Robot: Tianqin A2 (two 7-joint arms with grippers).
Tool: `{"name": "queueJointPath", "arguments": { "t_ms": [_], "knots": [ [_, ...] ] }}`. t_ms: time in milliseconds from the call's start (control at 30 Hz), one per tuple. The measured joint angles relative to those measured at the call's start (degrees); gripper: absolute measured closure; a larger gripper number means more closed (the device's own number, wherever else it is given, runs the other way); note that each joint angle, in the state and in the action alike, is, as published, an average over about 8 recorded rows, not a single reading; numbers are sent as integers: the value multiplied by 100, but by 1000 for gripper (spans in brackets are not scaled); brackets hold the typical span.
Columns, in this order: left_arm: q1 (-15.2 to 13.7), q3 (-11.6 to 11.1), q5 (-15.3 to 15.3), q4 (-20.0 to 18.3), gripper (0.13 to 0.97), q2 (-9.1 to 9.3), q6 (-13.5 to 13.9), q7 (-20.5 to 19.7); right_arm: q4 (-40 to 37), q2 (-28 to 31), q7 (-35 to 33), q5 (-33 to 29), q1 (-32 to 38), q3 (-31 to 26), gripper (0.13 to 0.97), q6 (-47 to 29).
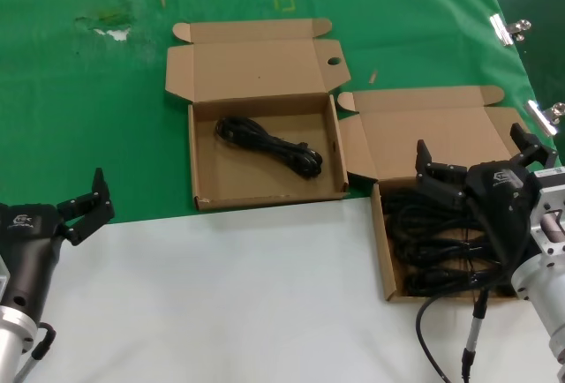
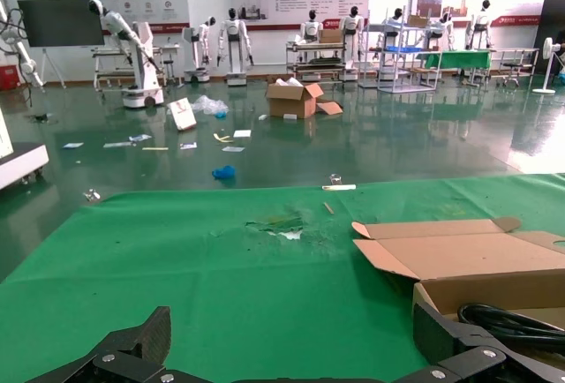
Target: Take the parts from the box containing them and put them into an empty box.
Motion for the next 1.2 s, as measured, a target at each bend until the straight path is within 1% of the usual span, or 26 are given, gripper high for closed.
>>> {"name": "queueJointPath", "arguments": {
  "t_ms": [1200],
  "knots": [
    [0, 0, 0, 0, 132, 0, 0, 0, 0, 0, 0, 0, 0, 0, 129, 0]
  ]
}}
